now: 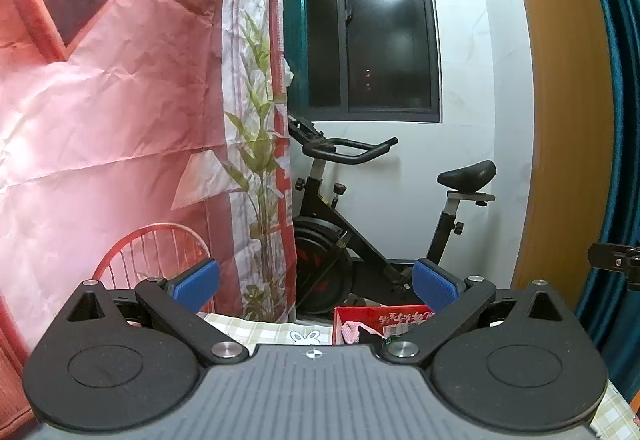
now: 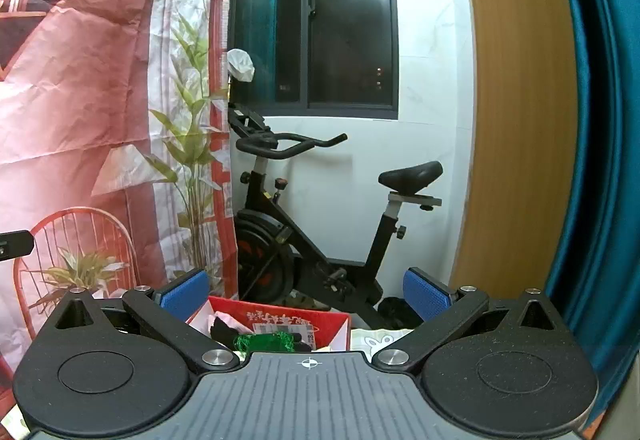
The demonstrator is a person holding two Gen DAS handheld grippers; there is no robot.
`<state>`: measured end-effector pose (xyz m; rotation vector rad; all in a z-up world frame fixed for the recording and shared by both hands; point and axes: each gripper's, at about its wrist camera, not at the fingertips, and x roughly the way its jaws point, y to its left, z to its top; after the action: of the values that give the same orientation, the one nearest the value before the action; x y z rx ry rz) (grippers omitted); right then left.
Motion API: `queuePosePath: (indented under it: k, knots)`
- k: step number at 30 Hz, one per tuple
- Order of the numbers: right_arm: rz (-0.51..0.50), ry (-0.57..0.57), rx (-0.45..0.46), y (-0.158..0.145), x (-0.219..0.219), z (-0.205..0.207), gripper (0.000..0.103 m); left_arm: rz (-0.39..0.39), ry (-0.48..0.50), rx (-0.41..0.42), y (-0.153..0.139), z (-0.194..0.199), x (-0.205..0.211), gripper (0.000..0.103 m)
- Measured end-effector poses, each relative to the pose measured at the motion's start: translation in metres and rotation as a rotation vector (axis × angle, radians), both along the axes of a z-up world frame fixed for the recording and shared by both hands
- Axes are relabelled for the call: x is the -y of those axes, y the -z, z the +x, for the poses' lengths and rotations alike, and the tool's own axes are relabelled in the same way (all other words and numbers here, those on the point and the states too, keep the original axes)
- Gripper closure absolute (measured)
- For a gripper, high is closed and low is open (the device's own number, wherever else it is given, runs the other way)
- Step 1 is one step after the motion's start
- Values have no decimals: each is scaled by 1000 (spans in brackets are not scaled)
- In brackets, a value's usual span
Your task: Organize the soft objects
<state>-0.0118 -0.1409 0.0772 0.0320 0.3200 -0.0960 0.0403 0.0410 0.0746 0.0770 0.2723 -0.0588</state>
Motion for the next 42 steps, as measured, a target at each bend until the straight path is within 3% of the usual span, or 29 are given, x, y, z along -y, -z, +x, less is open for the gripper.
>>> queuePosePath:
  k: [42]
  knots:
    - [0, 0, -8, 7, -2, -1, 0, 4, 7, -6, 4, 1, -5, 0]
